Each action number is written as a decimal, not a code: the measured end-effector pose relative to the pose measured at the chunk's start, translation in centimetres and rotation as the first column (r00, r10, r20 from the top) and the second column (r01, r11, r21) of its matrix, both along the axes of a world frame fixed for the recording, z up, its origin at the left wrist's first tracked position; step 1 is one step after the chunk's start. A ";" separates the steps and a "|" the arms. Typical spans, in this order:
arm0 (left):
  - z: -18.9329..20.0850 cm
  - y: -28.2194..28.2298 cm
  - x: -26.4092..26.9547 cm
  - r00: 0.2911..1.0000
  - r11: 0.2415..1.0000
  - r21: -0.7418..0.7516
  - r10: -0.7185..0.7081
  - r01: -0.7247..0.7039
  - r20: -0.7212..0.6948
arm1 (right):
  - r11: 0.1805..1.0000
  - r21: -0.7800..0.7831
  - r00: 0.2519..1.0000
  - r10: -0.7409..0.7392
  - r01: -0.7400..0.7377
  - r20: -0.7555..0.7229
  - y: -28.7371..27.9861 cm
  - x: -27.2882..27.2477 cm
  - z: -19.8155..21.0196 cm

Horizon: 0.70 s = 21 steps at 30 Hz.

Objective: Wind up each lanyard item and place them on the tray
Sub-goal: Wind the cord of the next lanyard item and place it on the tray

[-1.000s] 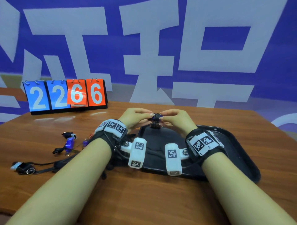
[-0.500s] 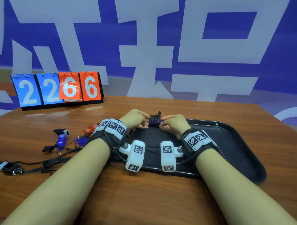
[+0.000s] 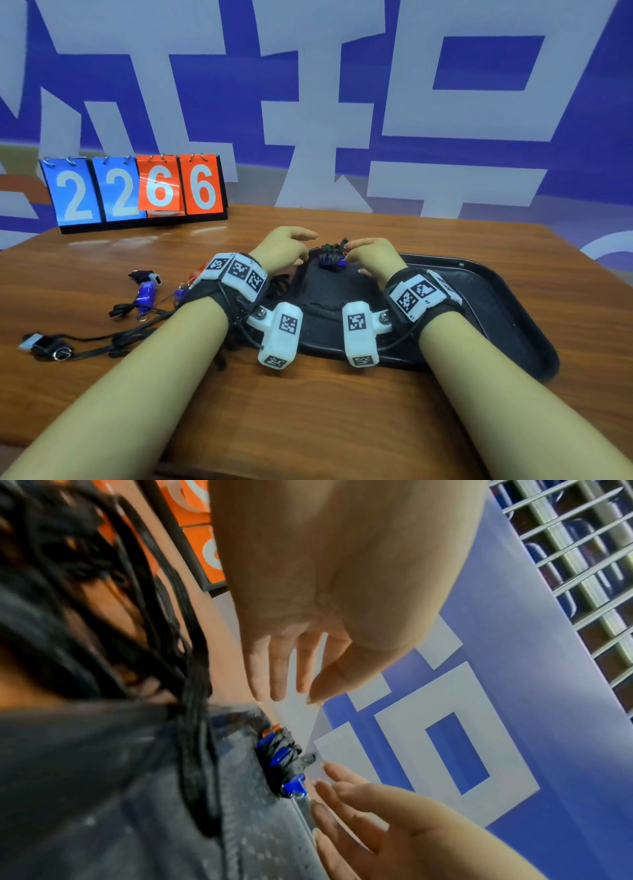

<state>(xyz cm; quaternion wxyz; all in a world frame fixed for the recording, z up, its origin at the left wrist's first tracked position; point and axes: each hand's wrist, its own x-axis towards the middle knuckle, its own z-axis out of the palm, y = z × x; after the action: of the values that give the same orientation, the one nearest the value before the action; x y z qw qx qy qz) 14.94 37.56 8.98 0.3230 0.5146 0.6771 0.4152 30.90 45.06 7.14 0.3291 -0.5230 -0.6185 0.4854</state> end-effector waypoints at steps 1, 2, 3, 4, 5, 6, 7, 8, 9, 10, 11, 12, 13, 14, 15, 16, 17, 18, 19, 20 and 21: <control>0.2 -0.5 -0.3 1.000 1.000 0.013 0.003 -0.003 0.005 | 0.999 0.039 1.000 -0.018 0.018 0.012 -0.2 0.0 0.3; 0.4 -1.1 -0.6 1.000 1.000 0.022 0.004 -0.004 0.009 | 0.998 0.066 1.000 -0.020 0.020 0.011 -0.5 0.0 0.6; 0.6 -1.7 -0.9 1.000 1.000 0.031 0.007 -0.007 0.013 | 0.997 0.082 1.000 -0.009 0.009 0.003 -0.8 -0.1 0.9; 0.8 -2.3 -1.2 1.000 0.999 0.042 0.013 -0.014 0.020 | 0.996 0.087 1.000 0.016 -0.015 -0.007 -1.2 -0.3 1.3; 1.0 -2.9 -1.5 0.999 0.998 0.058 0.023 -0.024 0.026 | 0.995 0.088 0.998 0.053 -0.051 -0.016 -1.7 -0.5 1.8; 1.2 -3.5 -1.8 0.999 0.996 0.081 0.039 -0.041 0.030 | 0.992 0.084 0.995 0.097 -0.095 -0.021 -2.3 -0.7 2.3; 1.5 -4.2 -2.0 0.998 0.992 0.108 0.061 -0.064 0.033 | 0.987 0.080 0.990 0.141 -0.140 -0.017 -3.0 -1.0 2.9; 1.7 -4.8 -2.4 0.995 0.986 0.136 0.089 -0.093 0.034 | 0.980 0.076 0.983 0.183 -0.182 -0.005 -3.6 -1.3 3.3; 1.9 -5.4 -2.8 0.992 0.979 0.158 0.121 -0.125 0.035 | 0.973 0.072 0.976 0.219 -0.220 0.017 -4.2 -1.7 3.6; 2.0 -5.8 -3.2 0.988 0.973 0.170 0.150 -0.155 0.042 | 0.966 0.064 0.968 0.248 -0.250 0.041 -4.6 -2.1 3.7; 2.0 -6.4 -3.8 0.983 0.969 0.171 0.174 -0.181 0.051 | 0.959 0.058 0.960 0.272 -0.276 0.066 -5.0 -2.5 3.8; 2.0 -7.0 -4.4 0.980 0.966 0.164 0.193 -0.200 0.057 | 0.953 0.053 0.952 0.292 -0.297 0.090 -5.5 -3.1 3.9; 2.0 -7.6 -4.9 0.977 0.965 0.153 0.206 -0.213 0.061 | 0.948 0.050 0.944 0.308 -0.315 0.117 -5.8 -3.7 3.8; 1.9 -8.1 -5.6 0.974 0.964 0.146 0.216 -0.224 0.065 | 0.942 0.050 0.936 0.322 -0.331 0.140 -6.1 -4.4 3.6; 1.8 -8.7 -6.1 0.971 0.962 0.141 0.227 -0.235 0.070 | 0.937 0.051 0.928 0.335 -0.347 0.163 -6.4 -5.1 3.5; 1.7 -9.2 -6.7 0.968 0.959 0.139 0.239 -0.247 0.077 | 0.931 0.052 0.920 0.348 -0.363 0.181 -6.6 -6.0 3.3; 1.6 -9.6 -7.1 0.965 0.957 0.135 0.246 -0.256 0.085 | 0.924 0.056 0.912 0.361 -0.378 0.196 -6.8 -6.8 3.1; 1.4 -9.9 -7.6 0.963 0.956 0.131 0.251 -0.263 0.100 | 0.917 0.069 0.903 0.371 -0.393 0.217 -6.8 -7.6 2.9; 1.3 -10.2 -8.0 0.962 0.956 0.125 0.252 -0.265 0.108 | 0.910 0.092 0.894 0.372 -0.404 0.252 -7.0 -8.4 2.8; 1.1 -10.3 -8.1 0.962 0.957 0.123 0.249 -0.263 0.115 | 0.902 0.125 0.884 0.363 -0.412 0.296 -7.0 -8.9 2.7; 1.1 -10.6 -8.7 0.959 0.954 0.122 0.259 -0.273 0.113 | 0.887 0.160 0.868 0.361 -0.432 0.342 -7.2 -10.0 2.5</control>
<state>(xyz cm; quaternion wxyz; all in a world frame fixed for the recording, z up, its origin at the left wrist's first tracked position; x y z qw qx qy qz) 6.22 26.95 10.03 0.2601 0.4191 0.6939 0.5245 20.89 37.91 9.69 0.1817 -0.4098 -0.8084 0.3815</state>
